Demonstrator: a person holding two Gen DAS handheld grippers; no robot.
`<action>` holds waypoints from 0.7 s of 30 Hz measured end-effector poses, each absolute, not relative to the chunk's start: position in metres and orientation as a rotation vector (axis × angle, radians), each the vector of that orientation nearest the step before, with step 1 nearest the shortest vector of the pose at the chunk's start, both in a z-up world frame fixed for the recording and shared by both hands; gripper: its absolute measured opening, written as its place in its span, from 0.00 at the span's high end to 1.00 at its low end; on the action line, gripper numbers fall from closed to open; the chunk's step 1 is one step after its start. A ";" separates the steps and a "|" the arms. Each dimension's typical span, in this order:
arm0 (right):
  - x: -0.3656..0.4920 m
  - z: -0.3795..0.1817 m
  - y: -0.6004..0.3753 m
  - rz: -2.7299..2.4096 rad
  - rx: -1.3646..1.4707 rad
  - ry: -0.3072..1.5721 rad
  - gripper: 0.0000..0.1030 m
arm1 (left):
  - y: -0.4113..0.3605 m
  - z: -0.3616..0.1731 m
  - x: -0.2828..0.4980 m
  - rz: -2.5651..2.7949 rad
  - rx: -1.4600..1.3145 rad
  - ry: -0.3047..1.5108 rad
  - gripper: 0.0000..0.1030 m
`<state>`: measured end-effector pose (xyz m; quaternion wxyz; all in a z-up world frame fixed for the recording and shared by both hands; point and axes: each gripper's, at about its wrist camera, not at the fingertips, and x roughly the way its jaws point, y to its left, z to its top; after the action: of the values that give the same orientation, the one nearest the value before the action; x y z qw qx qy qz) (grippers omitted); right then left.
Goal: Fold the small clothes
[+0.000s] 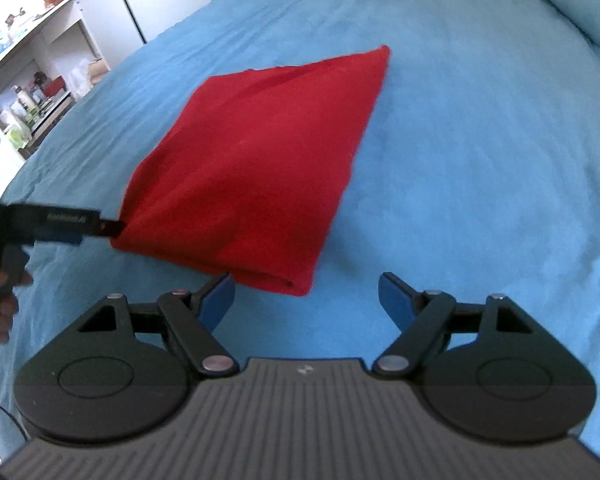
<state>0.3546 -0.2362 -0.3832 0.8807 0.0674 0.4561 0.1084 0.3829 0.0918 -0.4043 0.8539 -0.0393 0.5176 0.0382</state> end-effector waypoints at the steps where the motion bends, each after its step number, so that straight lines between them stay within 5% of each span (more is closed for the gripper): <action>1: 0.355 -0.383 -0.238 0.222 0.146 0.951 0.08 | 0.088 -0.403 0.385 0.081 -0.064 1.092 0.16; 9: 0.372 -0.347 -0.260 0.211 0.231 0.937 0.06 | 0.075 -0.344 0.396 -0.016 0.003 1.037 0.18; 13: 0.398 -0.324 -0.275 0.200 0.300 0.925 0.00 | 0.068 -0.321 0.430 -0.151 0.031 1.012 0.00; 21: 0.473 -0.344 -0.282 0.240 0.430 1.013 0.00 | 0.078 -0.359 0.502 -0.334 -0.179 1.110 0.03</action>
<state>0.4733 -0.2823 -0.3435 0.8455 0.2039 0.4802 0.1139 0.5020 0.0783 -0.3589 0.8329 -0.0846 0.5238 -0.1574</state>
